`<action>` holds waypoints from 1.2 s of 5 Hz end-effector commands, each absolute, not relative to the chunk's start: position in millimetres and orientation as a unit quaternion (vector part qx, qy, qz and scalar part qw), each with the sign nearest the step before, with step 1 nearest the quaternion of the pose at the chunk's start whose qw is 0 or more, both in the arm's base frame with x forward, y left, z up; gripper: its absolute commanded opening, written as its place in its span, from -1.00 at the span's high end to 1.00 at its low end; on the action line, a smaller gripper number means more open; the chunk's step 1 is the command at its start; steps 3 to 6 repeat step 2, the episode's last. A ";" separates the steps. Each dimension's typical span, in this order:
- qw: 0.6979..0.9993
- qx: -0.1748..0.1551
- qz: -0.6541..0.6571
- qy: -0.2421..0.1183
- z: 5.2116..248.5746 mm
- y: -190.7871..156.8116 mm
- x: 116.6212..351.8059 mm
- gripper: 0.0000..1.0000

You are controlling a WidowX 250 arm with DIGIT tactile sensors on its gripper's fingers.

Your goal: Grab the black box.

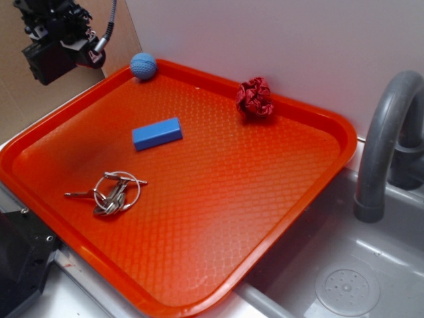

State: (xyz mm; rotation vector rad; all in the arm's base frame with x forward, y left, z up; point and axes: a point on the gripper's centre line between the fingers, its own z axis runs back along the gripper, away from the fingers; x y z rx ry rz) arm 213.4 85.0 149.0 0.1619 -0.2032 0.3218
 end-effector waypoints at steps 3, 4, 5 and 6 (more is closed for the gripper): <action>0.979 0.073 0.161 -0.104 140.4 85.0 236.2 1.00; 0.979 0.073 0.161 -0.104 140.4 85.0 236.2 1.00; 0.979 0.073 0.161 -0.104 140.4 85.0 236.2 1.00; 0.979 0.073 0.161 -0.104 140.4 85.0 236.2 1.00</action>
